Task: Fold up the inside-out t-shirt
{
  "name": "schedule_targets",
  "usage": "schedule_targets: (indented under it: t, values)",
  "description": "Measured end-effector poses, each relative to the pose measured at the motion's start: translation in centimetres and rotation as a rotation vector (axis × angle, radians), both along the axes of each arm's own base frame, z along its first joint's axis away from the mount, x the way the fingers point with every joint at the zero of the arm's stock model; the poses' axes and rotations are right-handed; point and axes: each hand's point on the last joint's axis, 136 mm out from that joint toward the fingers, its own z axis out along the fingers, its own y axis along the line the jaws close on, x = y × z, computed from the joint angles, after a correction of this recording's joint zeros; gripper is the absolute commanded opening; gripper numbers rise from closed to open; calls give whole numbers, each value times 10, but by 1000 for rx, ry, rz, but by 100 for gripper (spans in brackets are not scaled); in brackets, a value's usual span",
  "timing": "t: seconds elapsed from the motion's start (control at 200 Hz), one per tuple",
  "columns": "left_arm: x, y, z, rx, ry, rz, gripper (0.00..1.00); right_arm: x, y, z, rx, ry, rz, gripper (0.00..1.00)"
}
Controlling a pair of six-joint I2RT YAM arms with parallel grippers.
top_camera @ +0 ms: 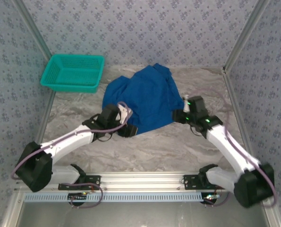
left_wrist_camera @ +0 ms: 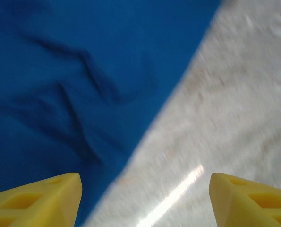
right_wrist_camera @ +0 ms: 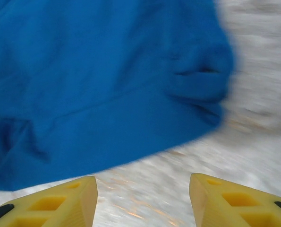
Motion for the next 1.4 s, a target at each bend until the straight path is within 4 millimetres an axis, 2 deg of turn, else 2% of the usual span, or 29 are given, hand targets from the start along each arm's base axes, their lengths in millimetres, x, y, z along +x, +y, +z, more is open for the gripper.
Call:
schedule_targets:
  t: [0.055, 0.12, 0.21, 0.295, 0.43, 0.495, 0.55, 0.66, 0.724, 0.804, 0.914, 0.959, 1.039, 1.139, 1.284, 1.399]
  values:
    - [28, 3, 5, 8, -5, 86, 68, 11, 33, -14, -16, 25, 88, 57]
    - [56, 6, 2, 27, 3, 168, 64, 18, 68, -34, -15, 70, 180, 55]
    - [79, 15, -14, 89, 41, 243, 62, 26, 98, -50, 24, 115, 254, 55]
    - [86, 33, -28, 135, 86, 303, 63, 34, 123, -60, 52, 133, 305, 58]
    - [94, 85, -42, 209, 135, 457, 68, 36, 163, -71, 60, 141, 379, 59]
    - [90, 103, -51, 260, 155, 508, 71, 42, 179, -76, 54, 135, 395, 57]
    - [82, 111, -60, 292, 173, 519, 71, 52, 185, -82, 30, 125, 386, 55]
    - [68, 115, -77, 307, 225, 520, 69, 70, 180, -95, -39, 104, 347, 54]
    - [66, 112, -82, 293, 248, 516, 63, 76, 173, -100, -87, 93, 329, 52]
    - [69, 106, -87, 267, 265, 505, 49, 83, 169, -106, -132, 86, 322, 35]
    - [72, 98, -89, 218, 277, 497, 22, 83, 167, -114, -167, 92, 338, 10]
    - [74, 93, -87, 200, 269, 480, 12, 81, 165, -116, -165, 107, 337, 6]
    - [76, 86, -84, 166, 258, 453, 2, 78, 160, -114, -148, 121, 344, 0]
    - [66, 79, -77, 104, 262, 411, 0, 60, 131, -98, -100, 159, 334, 0]
    - [30, 69, -54, -15, 267, 322, 0, 26, 72, -46, 28, 168, 283, 0]
    - [12, 57, -33, -97, 257, 250, 0, -3, 51, -18, 191, 182, 290, 0]
